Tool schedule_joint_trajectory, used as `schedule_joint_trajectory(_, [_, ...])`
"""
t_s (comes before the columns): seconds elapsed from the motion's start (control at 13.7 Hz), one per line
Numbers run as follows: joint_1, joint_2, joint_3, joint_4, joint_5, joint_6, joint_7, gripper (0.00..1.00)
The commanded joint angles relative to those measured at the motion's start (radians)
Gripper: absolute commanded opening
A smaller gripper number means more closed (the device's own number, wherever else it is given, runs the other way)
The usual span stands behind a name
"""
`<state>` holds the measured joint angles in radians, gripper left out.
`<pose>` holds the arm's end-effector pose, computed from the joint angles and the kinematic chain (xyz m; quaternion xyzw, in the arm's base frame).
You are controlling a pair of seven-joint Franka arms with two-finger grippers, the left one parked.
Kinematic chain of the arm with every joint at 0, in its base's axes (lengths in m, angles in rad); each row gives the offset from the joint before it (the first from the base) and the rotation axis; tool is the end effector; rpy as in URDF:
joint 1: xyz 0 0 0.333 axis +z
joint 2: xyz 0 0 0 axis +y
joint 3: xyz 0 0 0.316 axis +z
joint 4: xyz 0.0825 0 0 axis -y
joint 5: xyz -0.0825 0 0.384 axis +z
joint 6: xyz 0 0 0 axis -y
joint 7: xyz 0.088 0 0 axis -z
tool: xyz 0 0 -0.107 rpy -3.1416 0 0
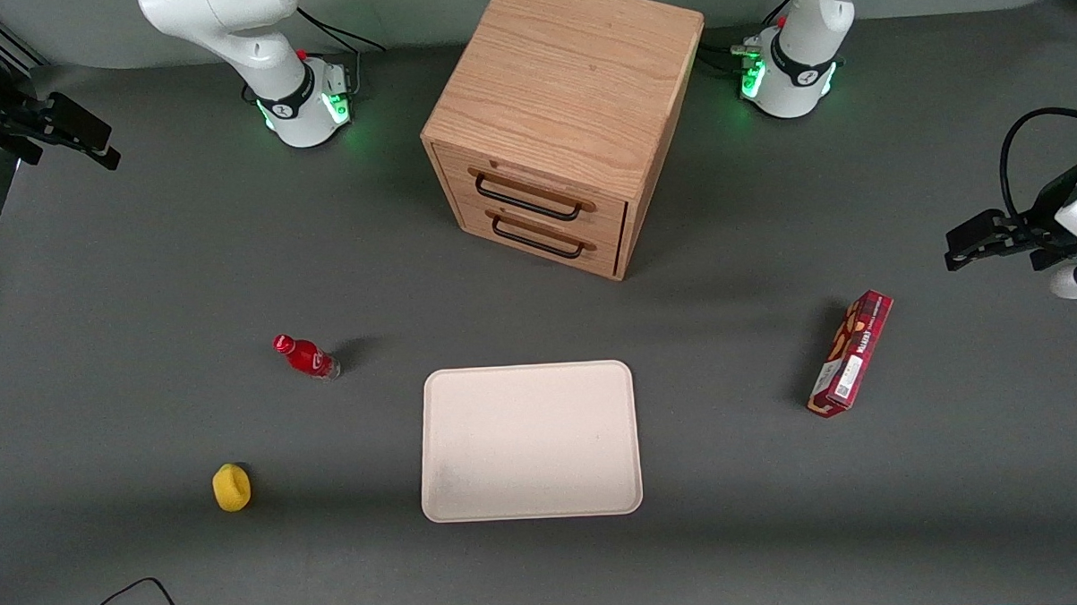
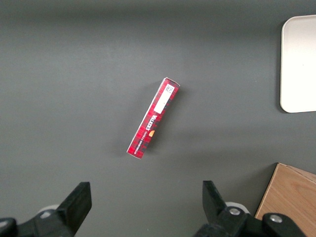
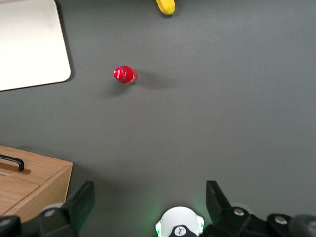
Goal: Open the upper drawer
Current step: 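Lift the right gripper from its rest pose toward the wooden cabinet, then move the open right gripper to the upper drawer's black handle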
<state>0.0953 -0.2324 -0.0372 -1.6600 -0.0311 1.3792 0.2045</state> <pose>0.4582 0.0203 0.6848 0.9968 -0.0751 -0.0226 0.0142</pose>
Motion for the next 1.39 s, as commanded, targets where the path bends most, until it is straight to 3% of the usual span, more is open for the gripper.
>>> schedule_joint_trajectory(0.0, [0.004,0.004,-0.009,0.023,0.000,-0.044,0.007,1.00])
schedule_joint_trajectory(0.37, [0.010,0.015,-0.004,0.048,0.004,-0.048,0.007,1.00])
schedule_joint_trajectory(0.51, [0.020,0.013,0.013,0.055,0.011,-0.051,-0.084,1.00])
schedule_joint_trajectory(0.73, [0.020,0.019,0.075,0.075,0.095,-0.051,-0.214,1.00])
schedule_joint_trajectory(1.02, [0.020,0.157,0.216,0.117,0.330,-0.031,-0.224,1.00])
schedule_joint_trajectory(1.32, [0.020,0.306,0.402,0.128,0.355,0.131,-0.400,1.00])
